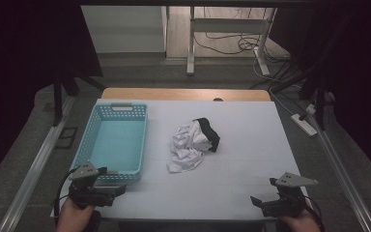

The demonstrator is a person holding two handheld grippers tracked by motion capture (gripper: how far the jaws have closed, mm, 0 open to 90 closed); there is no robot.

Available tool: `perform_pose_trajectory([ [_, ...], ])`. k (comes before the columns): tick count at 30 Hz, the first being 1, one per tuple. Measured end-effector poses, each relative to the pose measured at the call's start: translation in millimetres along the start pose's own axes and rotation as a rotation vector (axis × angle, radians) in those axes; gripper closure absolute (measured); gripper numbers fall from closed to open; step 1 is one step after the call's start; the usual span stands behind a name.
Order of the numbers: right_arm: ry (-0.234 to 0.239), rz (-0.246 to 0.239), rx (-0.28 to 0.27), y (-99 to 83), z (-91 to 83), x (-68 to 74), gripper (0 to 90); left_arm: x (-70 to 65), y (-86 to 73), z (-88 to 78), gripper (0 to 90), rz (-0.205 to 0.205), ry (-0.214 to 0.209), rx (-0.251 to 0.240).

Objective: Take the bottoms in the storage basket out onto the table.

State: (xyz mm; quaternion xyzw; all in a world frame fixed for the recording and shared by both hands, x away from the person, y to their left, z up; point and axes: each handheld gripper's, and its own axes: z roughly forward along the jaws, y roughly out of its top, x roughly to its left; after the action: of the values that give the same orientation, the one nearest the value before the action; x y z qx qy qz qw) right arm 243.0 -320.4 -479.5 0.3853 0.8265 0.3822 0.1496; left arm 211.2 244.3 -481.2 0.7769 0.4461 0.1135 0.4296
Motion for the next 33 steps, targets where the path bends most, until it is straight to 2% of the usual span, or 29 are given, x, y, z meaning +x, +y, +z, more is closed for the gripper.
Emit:
perform_pose_trajectory([
  [7, -0.001, 0.002, 0.000, -0.1, -0.1, -0.4, 1.3, 0.5, -12.0, -2.6, 0.0, -0.011, 0.049, 0.012],
  [11, -0.002, 0.001, 0.002, 0.0, 0.1, -0.2, 1.3, 3.8, -17.3, -4.1, 0.0, -0.021, 0.053, 0.015],
  [15, -0.002, 0.001, 0.002, 0.0, 0.2, -0.3, 1.3, 6.0, -22.6, -6.1, 0.0, -0.013, 0.072, 0.022],
  [18, -0.003, 0.001, 0.002, 0.0, 0.2, -0.3, 1.3, 7.6, -25.2, -6.8, 0.0, -0.018, 0.069, 0.025],
  [22, -0.004, 0.000, 0.002, 0.0, 0.3, -0.2, 1.3, 9.3, -29.2, -5.7, 0.0, -0.017, 0.082, 0.061],
  [29, -0.005, 0.001, 0.004, 0.1, 0.4, -0.1, 1.3, 10.2, -32.3, -9.1, 0.0, -0.023, 0.090, 0.059],
  [33, -0.005, 0.001, 0.004, 0.3, 0.7, 0.2, 1.4, 10.4, -33.7, -9.8, 0.0, -0.022, 0.097, 0.080],
])
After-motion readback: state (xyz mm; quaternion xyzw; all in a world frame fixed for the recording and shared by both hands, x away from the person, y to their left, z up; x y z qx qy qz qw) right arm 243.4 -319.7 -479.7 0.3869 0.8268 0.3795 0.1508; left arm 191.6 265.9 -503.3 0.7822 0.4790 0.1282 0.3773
